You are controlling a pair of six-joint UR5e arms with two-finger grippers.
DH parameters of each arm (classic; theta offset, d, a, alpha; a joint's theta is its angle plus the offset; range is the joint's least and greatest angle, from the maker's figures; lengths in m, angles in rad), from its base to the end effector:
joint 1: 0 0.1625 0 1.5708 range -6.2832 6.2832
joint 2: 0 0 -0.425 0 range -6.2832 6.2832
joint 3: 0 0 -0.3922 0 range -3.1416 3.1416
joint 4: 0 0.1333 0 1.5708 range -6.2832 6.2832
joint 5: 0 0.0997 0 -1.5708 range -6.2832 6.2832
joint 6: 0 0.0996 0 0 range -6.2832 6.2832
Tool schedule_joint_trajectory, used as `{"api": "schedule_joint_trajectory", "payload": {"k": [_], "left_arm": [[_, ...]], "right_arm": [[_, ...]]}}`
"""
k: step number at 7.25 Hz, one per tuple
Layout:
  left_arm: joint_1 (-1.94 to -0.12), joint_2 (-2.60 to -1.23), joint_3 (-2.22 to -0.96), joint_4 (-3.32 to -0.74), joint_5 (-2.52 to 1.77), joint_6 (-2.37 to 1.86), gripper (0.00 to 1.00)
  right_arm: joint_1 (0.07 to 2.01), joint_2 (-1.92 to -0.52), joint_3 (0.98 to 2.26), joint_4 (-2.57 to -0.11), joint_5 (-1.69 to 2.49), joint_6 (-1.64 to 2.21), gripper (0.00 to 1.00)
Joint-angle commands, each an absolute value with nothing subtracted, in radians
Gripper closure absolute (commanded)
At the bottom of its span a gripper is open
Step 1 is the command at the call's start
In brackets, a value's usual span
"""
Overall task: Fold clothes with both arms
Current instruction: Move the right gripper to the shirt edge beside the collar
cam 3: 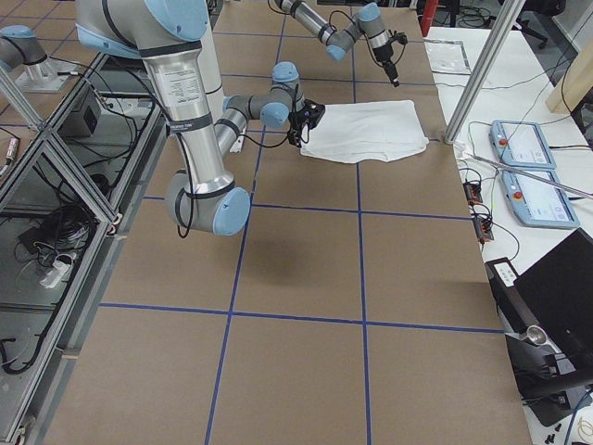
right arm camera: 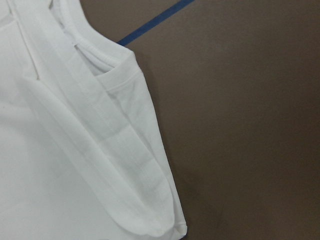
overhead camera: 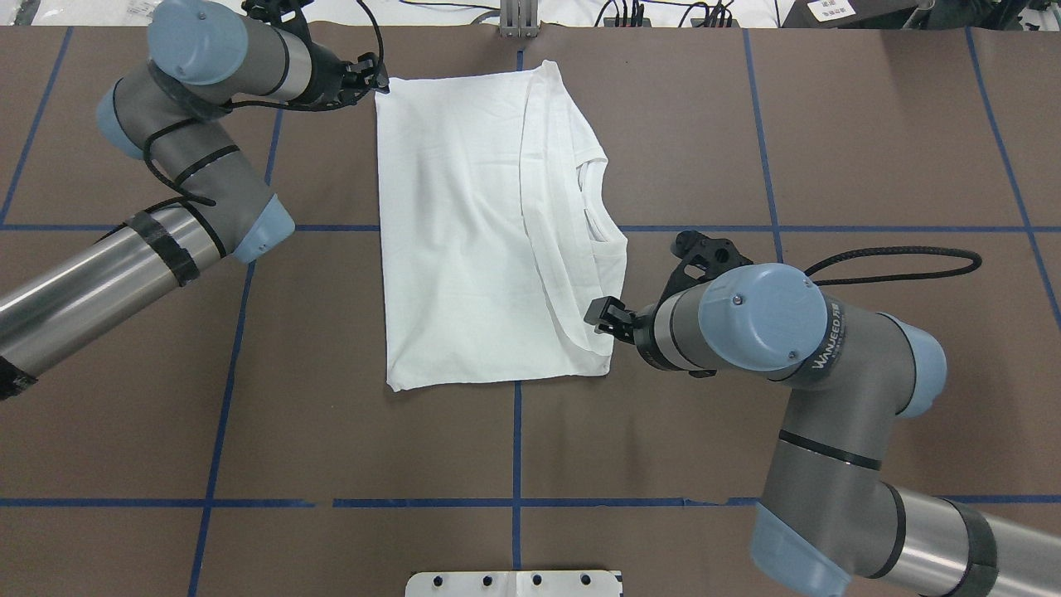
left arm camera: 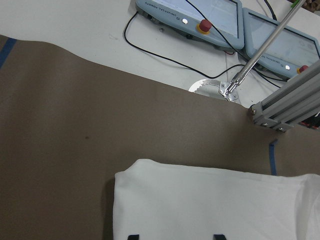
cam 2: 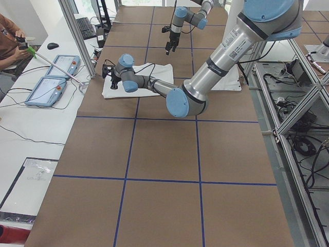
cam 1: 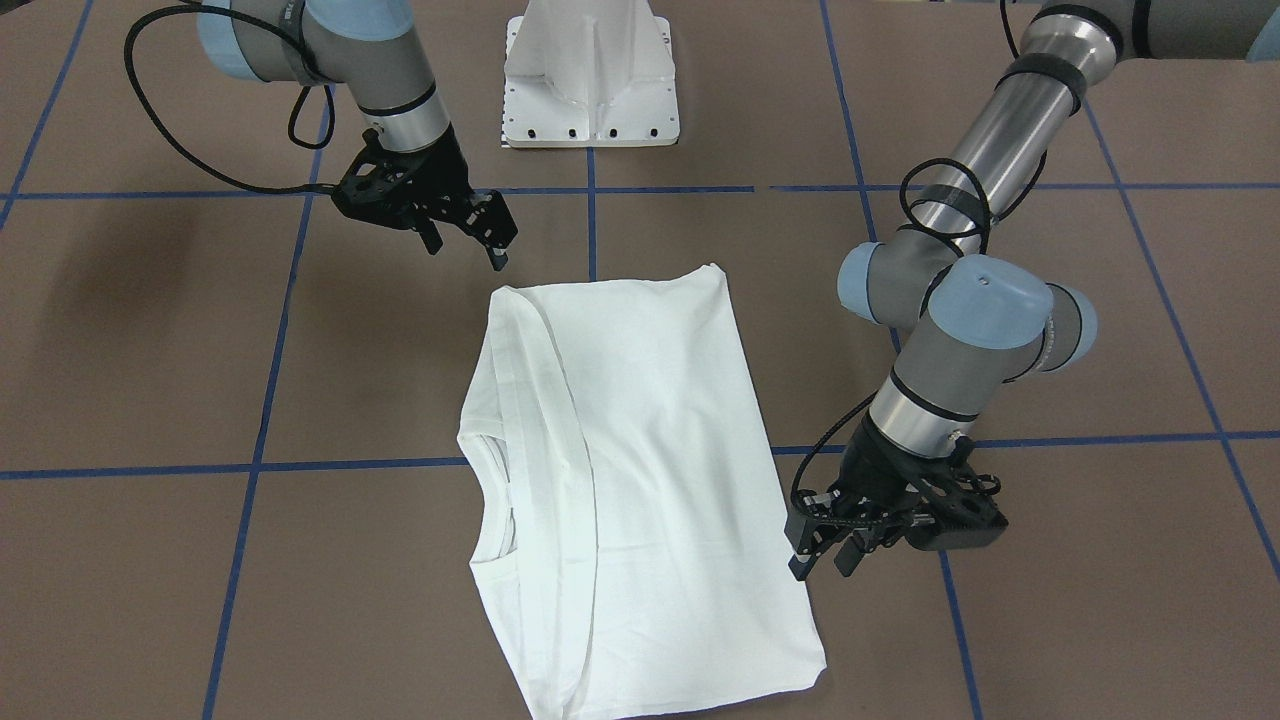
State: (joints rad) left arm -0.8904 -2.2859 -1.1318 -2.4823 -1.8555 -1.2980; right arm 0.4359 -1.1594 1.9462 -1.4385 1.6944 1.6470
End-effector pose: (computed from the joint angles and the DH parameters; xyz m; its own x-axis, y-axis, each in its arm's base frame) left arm 0.4101 -0.6741 0.3197 0.3834 -0.0626 -0.9215 0.4972 0.8548 0.1488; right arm -0.4801 -0.3571 0.2550 0.5231 0.3270 0.7871 -0.3710 0.9187 -0.1351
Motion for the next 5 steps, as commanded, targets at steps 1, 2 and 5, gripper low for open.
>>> {"api": "schedule_joint_trajectory", "payload": {"k": [1,2,5], "left_arm": [[-0.894,-2.133,-1.302,-2.482,-1.888,-1.301,0.38],[-0.902,-2.119,-1.313,-2.483,-1.910,-1.302,0.38],[-0.902,-2.080,-1.365,-2.482,-1.913,-1.307,0.36]], "right_arm": [[0.430,-1.068,1.857,-1.463,1.689,1.327,0.00],[0.430,-1.025,1.803,-1.463,1.687,1.170,0.00],[0.428,-0.985,1.708,-1.465,1.671,0.933,0.00]]}}
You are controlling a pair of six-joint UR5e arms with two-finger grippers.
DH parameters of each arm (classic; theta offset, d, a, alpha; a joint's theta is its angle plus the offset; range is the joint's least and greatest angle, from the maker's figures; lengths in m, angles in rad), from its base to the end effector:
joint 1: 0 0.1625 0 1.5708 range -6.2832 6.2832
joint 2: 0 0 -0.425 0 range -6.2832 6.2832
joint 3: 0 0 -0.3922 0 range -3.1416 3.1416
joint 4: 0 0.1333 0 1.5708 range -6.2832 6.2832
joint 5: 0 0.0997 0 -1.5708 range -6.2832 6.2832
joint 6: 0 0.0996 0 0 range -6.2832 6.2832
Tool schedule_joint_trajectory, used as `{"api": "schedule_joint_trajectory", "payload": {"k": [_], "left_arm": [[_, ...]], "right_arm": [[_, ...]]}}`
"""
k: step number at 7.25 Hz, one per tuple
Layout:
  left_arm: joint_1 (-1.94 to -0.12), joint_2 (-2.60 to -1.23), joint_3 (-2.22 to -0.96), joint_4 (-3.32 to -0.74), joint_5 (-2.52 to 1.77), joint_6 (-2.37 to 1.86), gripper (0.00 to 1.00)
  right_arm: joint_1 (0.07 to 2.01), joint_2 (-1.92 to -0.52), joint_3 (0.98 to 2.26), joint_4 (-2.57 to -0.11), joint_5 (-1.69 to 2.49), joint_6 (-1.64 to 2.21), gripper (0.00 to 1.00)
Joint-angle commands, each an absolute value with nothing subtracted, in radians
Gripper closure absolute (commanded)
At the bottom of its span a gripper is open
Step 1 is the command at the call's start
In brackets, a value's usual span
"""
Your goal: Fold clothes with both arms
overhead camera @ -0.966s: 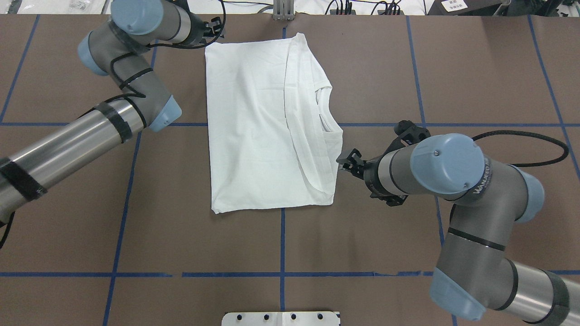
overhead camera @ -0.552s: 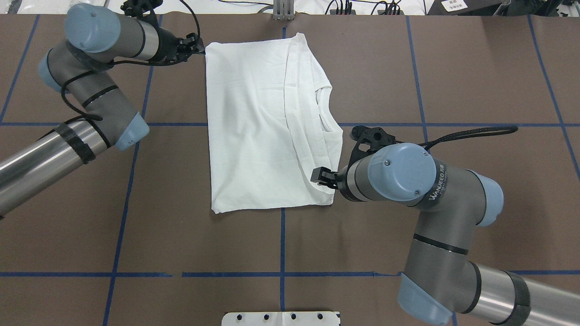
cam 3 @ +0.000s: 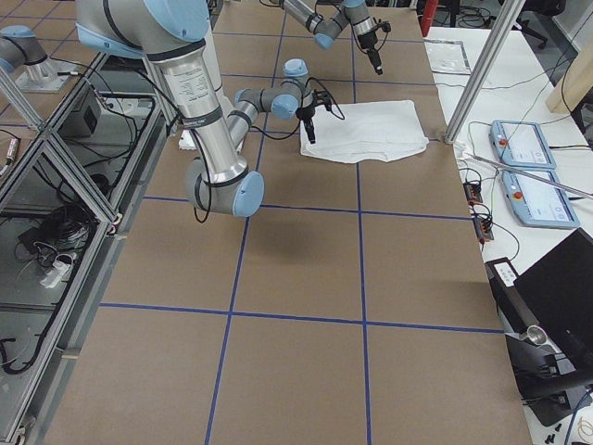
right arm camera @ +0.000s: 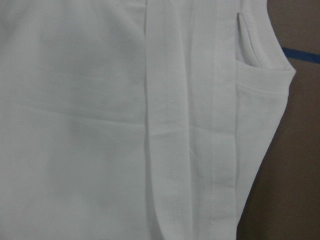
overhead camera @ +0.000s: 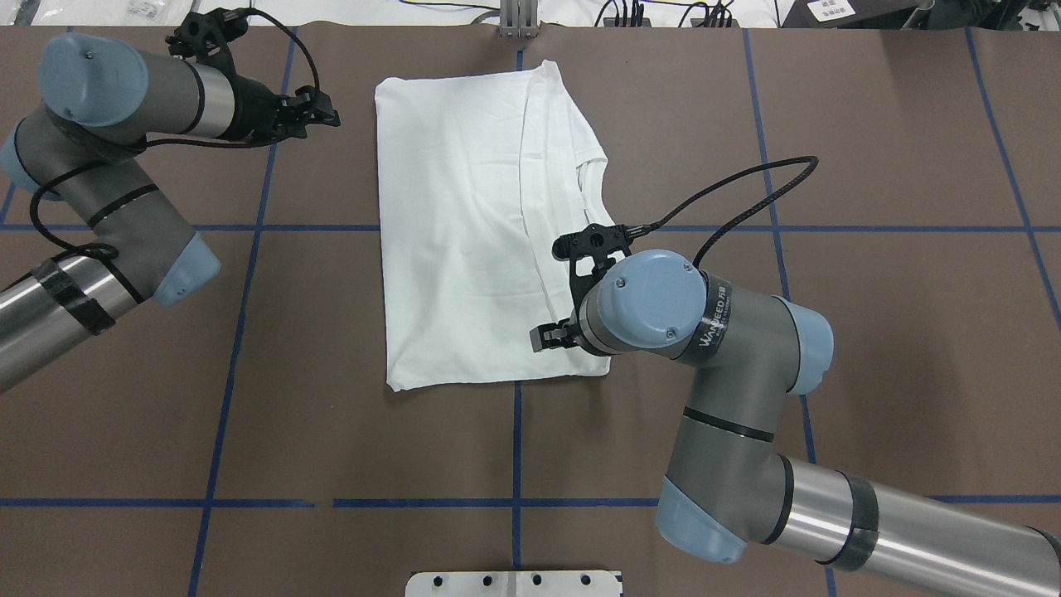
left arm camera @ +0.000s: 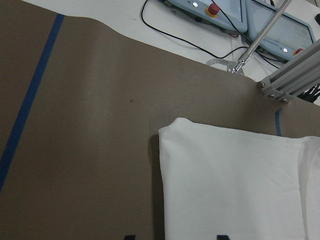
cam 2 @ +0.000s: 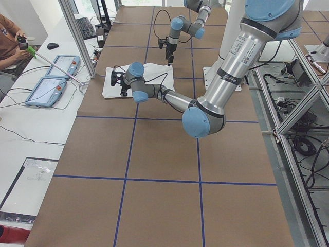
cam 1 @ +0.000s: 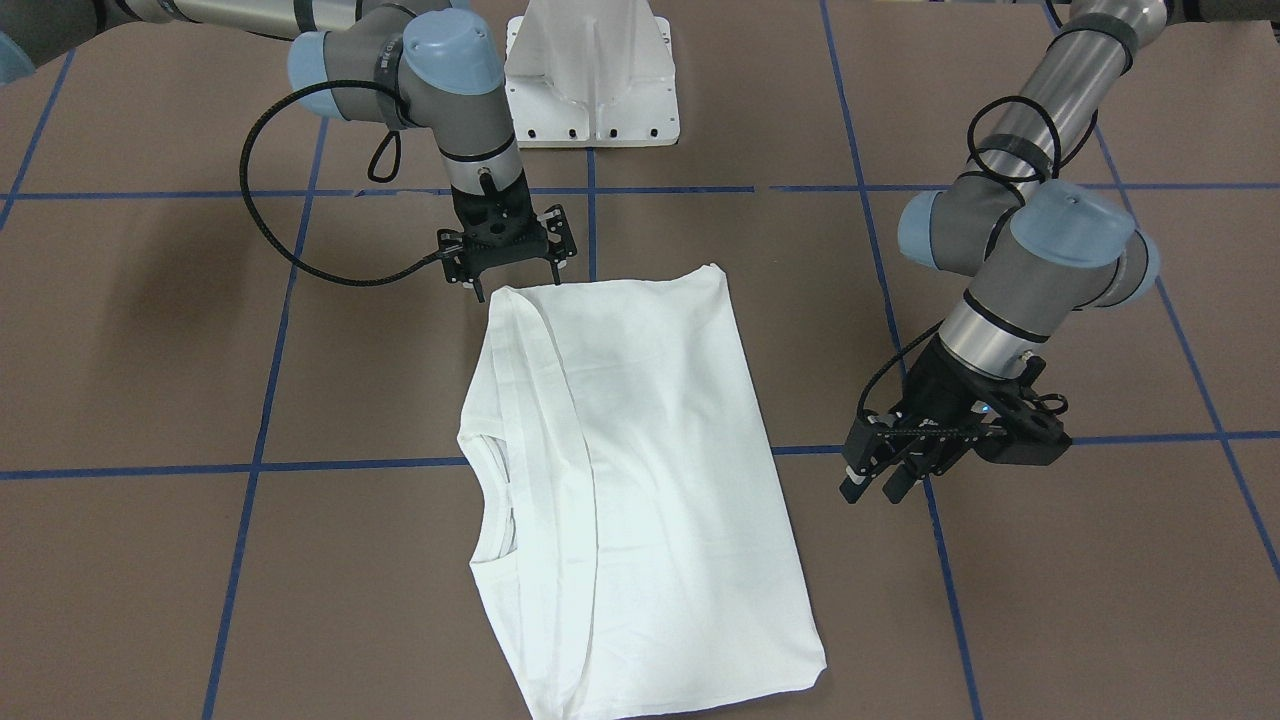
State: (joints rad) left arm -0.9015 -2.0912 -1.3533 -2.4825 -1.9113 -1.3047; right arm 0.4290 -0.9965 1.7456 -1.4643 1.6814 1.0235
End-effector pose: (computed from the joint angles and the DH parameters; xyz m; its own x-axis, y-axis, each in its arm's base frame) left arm 0.3611 -0.6177 0.3535 0.3521 -0.0455 -0.9349 0.4690 0.8730 0.1341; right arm -0.5477 -0.3850 0.2419 0.6849 -0.2554 0.6823 0.0220 0.9434 0.3311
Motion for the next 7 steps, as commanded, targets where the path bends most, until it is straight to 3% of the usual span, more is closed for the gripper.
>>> {"api": "schedule_joint_trajectory", "payload": {"k": [1,7], "left_arm": [[-0.902,-2.077,-1.365,-2.482,-1.913,-1.308,0.35],[-0.902,-2.075,-1.374,-2.482,-1.911,-1.336,0.34]], "right_arm": [[0.428,-0.982,1.677,-1.465,1.671,0.898,0.00],[0.439,-0.979,1.611,-1.479,1.646,0.826,0.00]]}}
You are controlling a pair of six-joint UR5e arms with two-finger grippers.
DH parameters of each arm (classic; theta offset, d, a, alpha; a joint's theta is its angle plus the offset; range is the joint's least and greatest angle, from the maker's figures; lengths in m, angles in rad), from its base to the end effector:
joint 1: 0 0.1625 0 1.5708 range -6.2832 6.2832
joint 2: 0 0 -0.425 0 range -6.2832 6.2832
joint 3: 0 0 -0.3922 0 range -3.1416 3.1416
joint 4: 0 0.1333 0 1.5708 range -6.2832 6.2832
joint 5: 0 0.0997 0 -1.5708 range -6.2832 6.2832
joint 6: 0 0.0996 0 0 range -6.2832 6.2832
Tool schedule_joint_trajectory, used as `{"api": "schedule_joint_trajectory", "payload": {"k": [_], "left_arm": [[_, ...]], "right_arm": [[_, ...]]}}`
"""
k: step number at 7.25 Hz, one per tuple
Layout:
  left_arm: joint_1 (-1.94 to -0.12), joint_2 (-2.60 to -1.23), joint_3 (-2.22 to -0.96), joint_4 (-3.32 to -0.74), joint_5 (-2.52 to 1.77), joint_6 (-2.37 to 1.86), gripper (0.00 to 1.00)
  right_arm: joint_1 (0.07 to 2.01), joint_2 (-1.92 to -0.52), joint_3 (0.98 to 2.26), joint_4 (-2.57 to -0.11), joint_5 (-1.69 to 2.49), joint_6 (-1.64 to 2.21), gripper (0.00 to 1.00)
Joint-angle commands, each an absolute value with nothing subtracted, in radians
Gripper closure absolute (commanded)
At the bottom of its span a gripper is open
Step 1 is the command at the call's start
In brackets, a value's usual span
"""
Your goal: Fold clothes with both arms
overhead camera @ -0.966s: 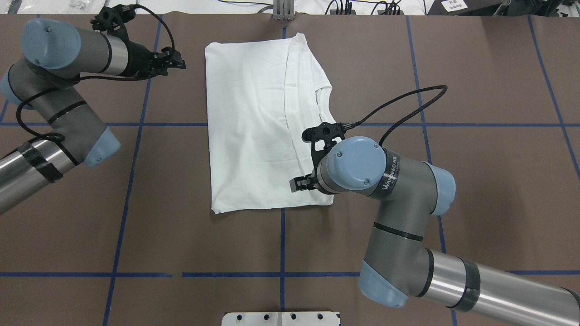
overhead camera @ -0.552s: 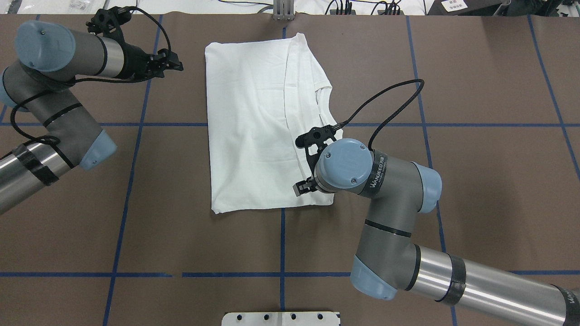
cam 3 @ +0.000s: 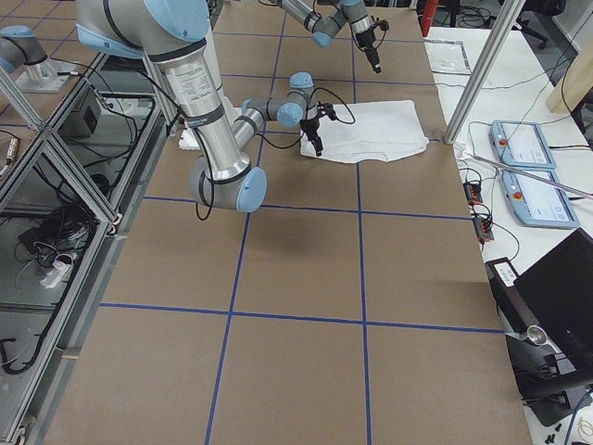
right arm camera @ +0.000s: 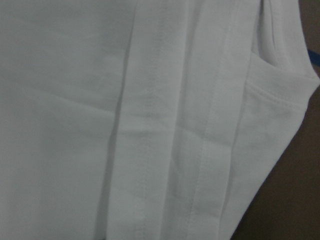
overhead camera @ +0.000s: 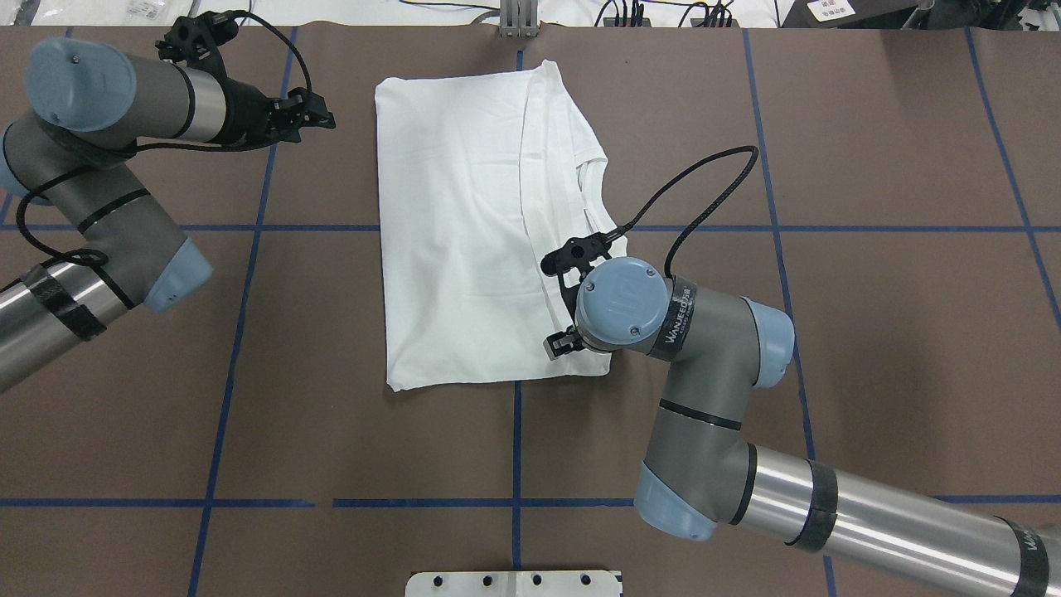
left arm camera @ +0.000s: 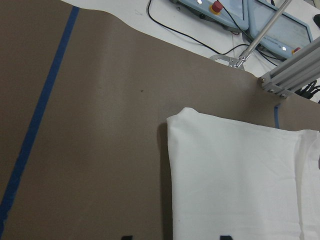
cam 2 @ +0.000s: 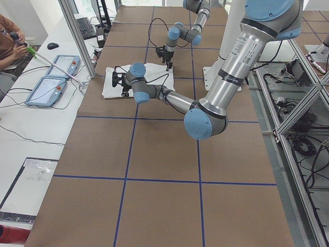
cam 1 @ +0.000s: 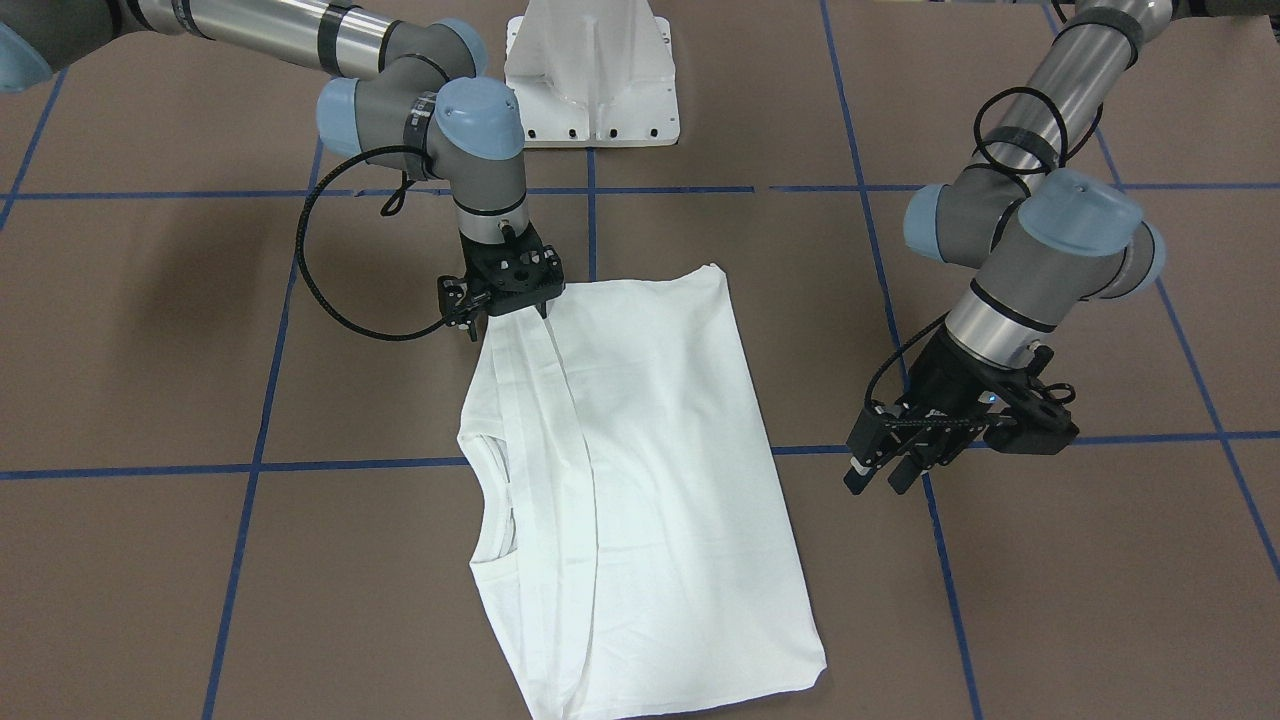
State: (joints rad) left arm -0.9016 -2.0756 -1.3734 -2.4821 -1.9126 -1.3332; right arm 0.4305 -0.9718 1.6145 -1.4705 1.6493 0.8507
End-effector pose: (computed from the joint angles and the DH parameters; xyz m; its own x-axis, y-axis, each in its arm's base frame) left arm 0.3570 -0.6124 0.3546 0.3359 -0.0672 -0.9395 0.4781 0.8715 0.1086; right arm -0.5785 -0.4037 0.2841 0.7457 -0.3810 0.5466 0.1648 0.9004 0.4027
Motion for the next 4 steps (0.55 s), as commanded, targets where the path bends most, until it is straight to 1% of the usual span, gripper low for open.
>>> {"api": "schedule_joint_trajectory", "payload": {"k": [1,3,4], "left_arm": [[-0.902,-2.074,-1.388,-2.482,-1.913,-1.336,0.34],[-0.902,-2.037,-1.429,-2.482,-1.913,-1.336,0.34],[-0.902,-2.036,-1.448,-2.464,-1.911,-1.338,0.33]], "right_arm": [[0.457,-1.001,1.621,-1.486,1.649,0.789,0.00],[0.538,-1.144,1.739,-1.488,1.693,0.651,0.00],[0.549,-1.188,1.770,-1.486,1.697,0.626,0.00]]}}
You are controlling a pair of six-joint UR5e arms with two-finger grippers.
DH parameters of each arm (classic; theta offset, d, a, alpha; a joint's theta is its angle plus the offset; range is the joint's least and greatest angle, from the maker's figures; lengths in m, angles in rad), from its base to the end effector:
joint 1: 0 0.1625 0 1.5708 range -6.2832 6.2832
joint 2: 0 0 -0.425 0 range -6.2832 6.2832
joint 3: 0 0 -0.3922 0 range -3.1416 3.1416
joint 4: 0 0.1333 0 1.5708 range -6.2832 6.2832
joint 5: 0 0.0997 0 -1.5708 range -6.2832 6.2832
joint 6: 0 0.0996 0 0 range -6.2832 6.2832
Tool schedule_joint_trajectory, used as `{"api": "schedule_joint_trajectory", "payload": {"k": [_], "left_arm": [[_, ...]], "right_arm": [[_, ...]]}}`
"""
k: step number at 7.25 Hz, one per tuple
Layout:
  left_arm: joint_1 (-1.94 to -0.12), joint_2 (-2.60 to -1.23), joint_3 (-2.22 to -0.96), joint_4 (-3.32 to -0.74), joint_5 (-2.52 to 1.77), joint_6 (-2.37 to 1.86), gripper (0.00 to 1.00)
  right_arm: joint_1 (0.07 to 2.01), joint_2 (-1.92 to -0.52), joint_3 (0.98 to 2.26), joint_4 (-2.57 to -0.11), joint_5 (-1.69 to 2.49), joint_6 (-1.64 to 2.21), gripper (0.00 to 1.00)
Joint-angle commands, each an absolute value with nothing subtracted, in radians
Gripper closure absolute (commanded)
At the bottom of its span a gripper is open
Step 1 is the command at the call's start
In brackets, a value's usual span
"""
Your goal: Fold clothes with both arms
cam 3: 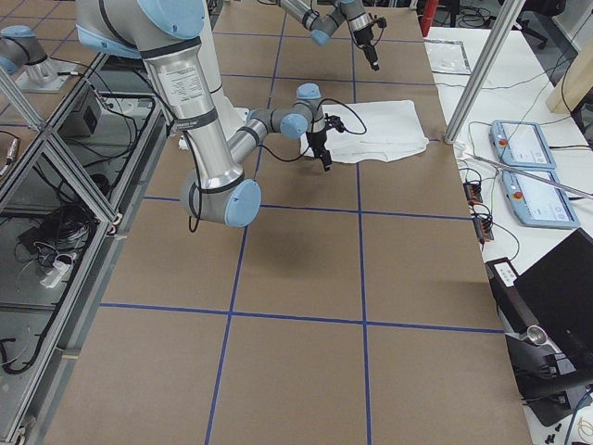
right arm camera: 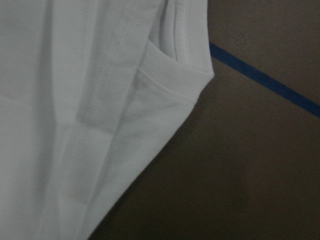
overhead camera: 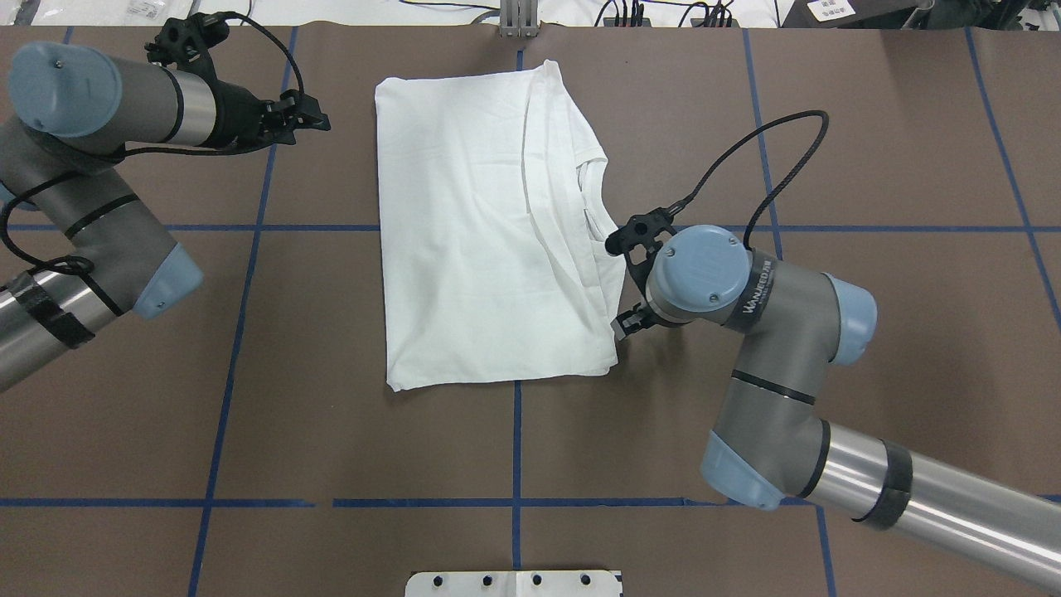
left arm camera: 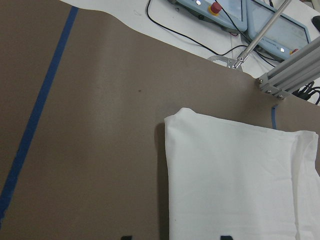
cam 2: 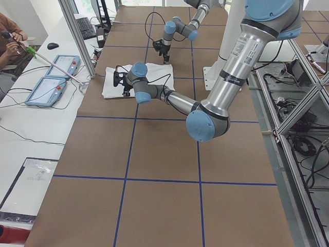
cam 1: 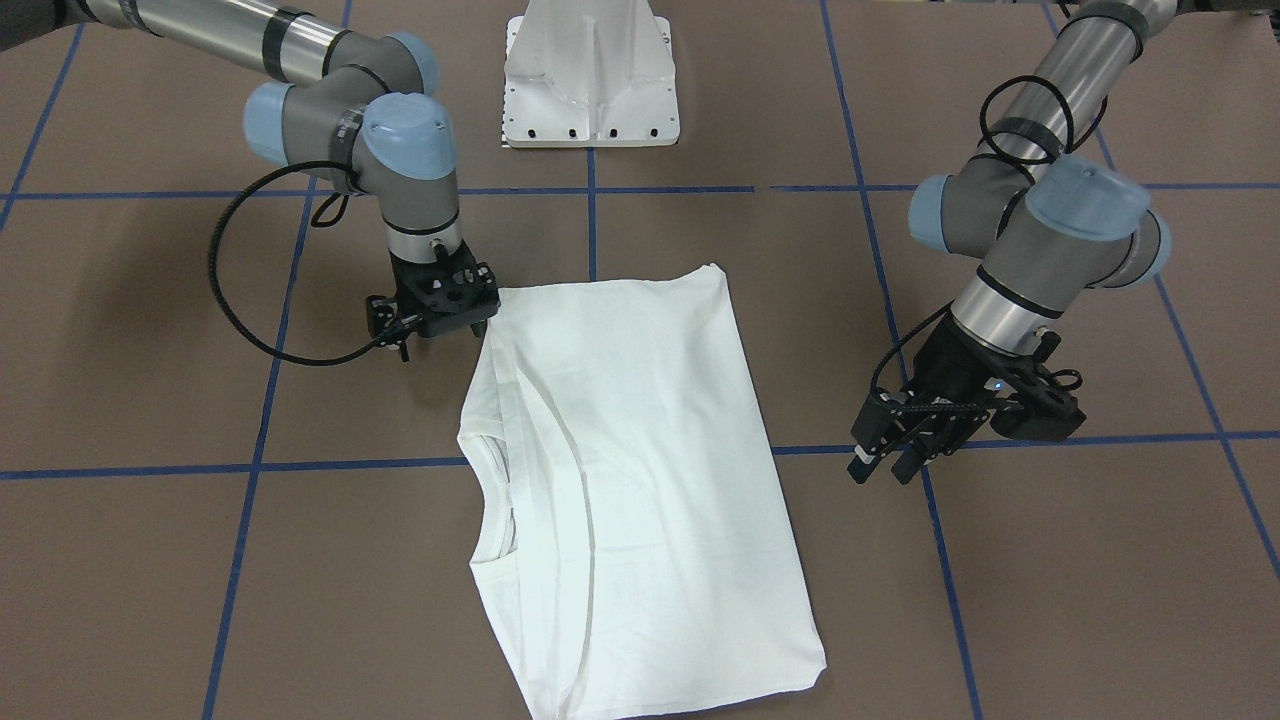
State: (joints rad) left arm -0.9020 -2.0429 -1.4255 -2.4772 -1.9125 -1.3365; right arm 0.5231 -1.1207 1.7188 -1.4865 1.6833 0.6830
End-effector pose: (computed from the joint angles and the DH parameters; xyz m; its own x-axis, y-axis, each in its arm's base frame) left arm 0.3471 -0.6004 0.3521 0.3259 -0.0595 -0.9435 0.4806 0.8698 0.1111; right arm -0.5010 -0.4299 0.3383 0.7618 -0.4505 0.4656 0.2469 0.8663 0.4342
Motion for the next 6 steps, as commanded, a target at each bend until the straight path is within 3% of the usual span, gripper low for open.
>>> {"api": "schedule_joint_trajectory", "payload": {"k": [1,3,6], "left_arm": [[-0.900,-2.033,-1.480,-2.413,-1.911,-1.338,0.32],[-0.902,-2.031,-1.486,-2.408,-1.911,-1.336,0.32],[-0.900,-2.001,-1.514,-2.407,-1.914,-1.335,0.32]], "right_arm": [[0.551,-1.177,1.790,-1.500,1.703,0.638,0.00],[0.548,-1.113,1.777,-1.503,1.706,0.702,0.00],[0.542,-0.939,1.631,-1.505,1.704,0.738,0.00]]}}
